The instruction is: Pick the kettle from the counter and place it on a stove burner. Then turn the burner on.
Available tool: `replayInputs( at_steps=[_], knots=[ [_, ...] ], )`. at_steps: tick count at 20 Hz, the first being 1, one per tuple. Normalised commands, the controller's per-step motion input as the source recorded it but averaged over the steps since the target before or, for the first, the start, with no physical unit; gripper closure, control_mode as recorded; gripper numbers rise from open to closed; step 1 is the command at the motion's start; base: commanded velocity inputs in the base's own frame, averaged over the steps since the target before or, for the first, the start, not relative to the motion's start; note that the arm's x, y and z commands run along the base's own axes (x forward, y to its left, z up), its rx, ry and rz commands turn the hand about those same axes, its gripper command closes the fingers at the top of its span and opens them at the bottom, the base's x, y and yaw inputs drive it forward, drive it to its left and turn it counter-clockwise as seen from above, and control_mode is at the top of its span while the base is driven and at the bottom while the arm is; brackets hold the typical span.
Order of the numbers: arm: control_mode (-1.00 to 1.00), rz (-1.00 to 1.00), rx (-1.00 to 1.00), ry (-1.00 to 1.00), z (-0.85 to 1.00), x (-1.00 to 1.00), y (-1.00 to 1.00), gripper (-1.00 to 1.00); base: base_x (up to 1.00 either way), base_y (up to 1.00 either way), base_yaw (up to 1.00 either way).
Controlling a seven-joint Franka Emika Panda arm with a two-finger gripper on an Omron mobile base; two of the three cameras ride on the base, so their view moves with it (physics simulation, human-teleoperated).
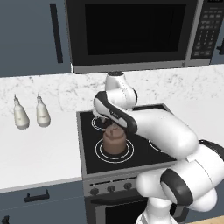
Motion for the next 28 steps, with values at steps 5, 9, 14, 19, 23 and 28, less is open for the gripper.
replayInputs(
  at_steps=[5, 9, 14, 19, 23, 28],
  knots=[
    [-1.0, 0.11, -0.1, -0.13, 0.34, -0.86, 0.49, -1.0, 0.0, 0.0, 0.0],
    [-1.0, 0.28, -0.27, -0.1, -0.17, -1.0, 0.77, -1.0, 0.0, 0.0, 0.0],
    [-1.0, 0.33, -0.32, -0.06, -0.79, -1.0, 0.93, -1.0, 0.0, 0.0, 0.0],
    [-1.0, 0.31, -0.27, -0.15, -1.0, -1.0, 0.79, -1.0, 0.0, 0.0, 0.0],
    [-1.0, 0.19, -0.23, -0.47, -1.0, -0.98, 0.15, -1.0, 0.0, 0.0, 0.0],
    [-1.0, 0.05, -0.14, -0.52, -0.87, -0.47, -0.13, -1.0, 0.0, 0.0, 0.0]
  ],
)
